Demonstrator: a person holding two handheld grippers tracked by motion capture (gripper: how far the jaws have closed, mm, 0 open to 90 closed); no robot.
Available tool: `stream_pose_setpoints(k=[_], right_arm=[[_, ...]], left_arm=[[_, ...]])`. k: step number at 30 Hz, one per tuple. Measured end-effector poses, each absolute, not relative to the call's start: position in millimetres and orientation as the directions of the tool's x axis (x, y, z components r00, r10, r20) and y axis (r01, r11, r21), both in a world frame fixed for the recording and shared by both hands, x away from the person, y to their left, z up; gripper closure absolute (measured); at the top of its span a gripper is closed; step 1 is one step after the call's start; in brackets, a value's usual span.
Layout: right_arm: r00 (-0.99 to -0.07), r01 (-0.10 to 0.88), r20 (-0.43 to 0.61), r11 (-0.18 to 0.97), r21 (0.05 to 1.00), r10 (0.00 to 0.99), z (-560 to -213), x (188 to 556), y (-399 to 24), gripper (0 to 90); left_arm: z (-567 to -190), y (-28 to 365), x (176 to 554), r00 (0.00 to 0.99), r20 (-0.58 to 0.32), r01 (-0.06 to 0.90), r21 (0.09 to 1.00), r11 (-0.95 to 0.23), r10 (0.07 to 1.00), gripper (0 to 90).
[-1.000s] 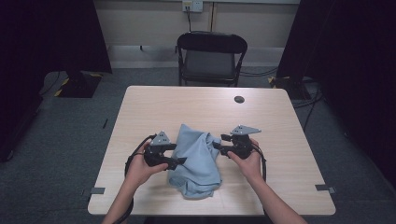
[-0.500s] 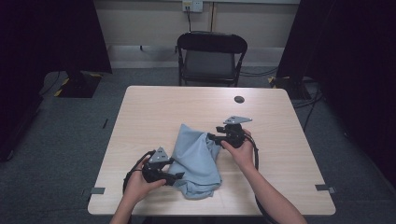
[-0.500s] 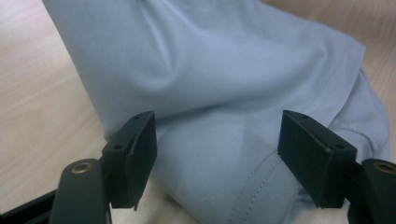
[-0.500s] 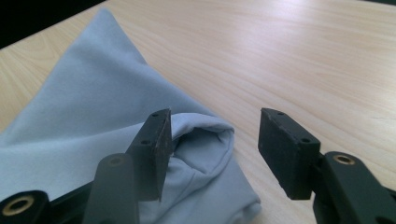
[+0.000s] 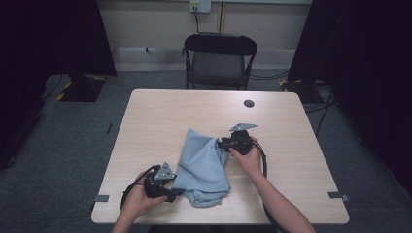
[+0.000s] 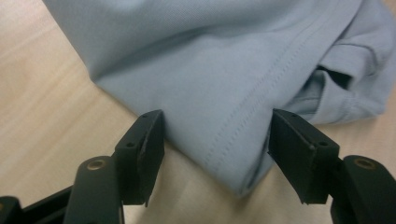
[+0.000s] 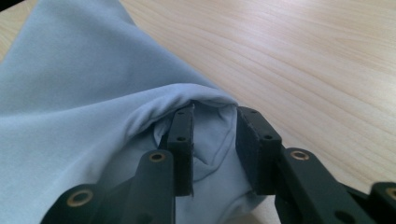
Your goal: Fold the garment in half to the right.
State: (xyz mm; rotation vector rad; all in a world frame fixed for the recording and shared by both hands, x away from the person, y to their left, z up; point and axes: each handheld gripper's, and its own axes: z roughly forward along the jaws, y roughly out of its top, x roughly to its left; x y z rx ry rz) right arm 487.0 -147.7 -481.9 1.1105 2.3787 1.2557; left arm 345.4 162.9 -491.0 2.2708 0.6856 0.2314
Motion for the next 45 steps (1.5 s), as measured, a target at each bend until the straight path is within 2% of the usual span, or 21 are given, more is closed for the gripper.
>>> stream_pose_setpoints(k=[4, 8, 13, 19, 22, 27, 28, 31, 36, 37, 39, 40, 45], right_arm=[[-0.667, 0.506, 0.134, 0.314, 0.804, 0.733, -476, 487, -150, 61.5], [-0.681, 0.493, 0.105, 0.347, 0.798, 0.725, -475, 487, -150, 55.9], [-0.676, 0.508, 0.131, 0.330, 0.796, 0.725, -483, 490, -152, 51.9], [-0.727, 0.493, 0.135, 0.374, 0.786, 0.673, -488, 499, -141, 50.4], [-0.750, 0.448, 0.113, 0.374, 0.812, 0.652, -488, 503, -137, 58.5], [-0.782, 0.465, 0.169, 0.382, 0.798, 0.600, -484, 505, -133, 84.1], [-0.785, 0.455, 0.161, 0.380, 0.805, 0.599, -480, 504, -134, 86.8], [-0.784, 0.424, 0.152, 0.340, 0.839, 0.602, -463, 497, -142, 89.5], [-0.787, 0.415, 0.157, 0.323, 0.850, 0.596, -442, 478, -165, 90.0], [-0.791, 0.419, 0.158, 0.335, 0.844, 0.590, -443, 477, -168, 88.4], [-0.785, 0.416, 0.128, 0.364, 0.833, 0.606, -450, 477, -168, 72.7], [-0.776, 0.422, 0.118, 0.371, 0.827, 0.619, -455, 478, -166, 68.3], [-0.770, 0.443, 0.096, 0.421, 0.792, 0.630, -479, 492, -144, 60.4]], left_arm=[[-485, 164, 346, 0.842, -0.040, 0.387, 0.740, -0.550, 0.539, 33.3], [-481, 159, 345, 0.853, -0.023, 0.351, 0.764, -0.541, 0.521, 33.6], [-486, 158, 344, 0.863, -0.023, 0.343, 0.760, -0.552, 0.505, 46.3], [-486, 158, 343, 0.879, -0.008, 0.318, 0.754, -0.575, 0.476, 59.1], [-487, 159, 343, 0.881, -0.012, 0.319, 0.751, -0.577, 0.472, 66.7], [-487, 159, 341, 0.877, -0.026, 0.337, 0.743, -0.578, 0.479, 75.0], [-485, 159, 341, 0.875, -0.027, 0.341, 0.743, -0.576, 0.484, 76.5], [-484, 159, 337, 0.872, -0.039, 0.354, 0.738, -0.575, 0.488, 81.1], [-483, 157, 334, 0.876, -0.046, 0.355, 0.735, -0.578, 0.480, 82.2], [-484, 157, 334, 0.875, -0.044, 0.354, 0.737, -0.576, 0.481, 81.5], [-485, 156, 333, 0.875, -0.043, 0.354, 0.738, -0.575, 0.483, 79.8], [-485, 156, 333, 0.876, -0.037, 0.350, 0.735, -0.581, 0.481, 79.5], [-486, 157, 333, 0.877, -0.043, 0.353, 0.732, -0.582, 0.478, 80.6]])
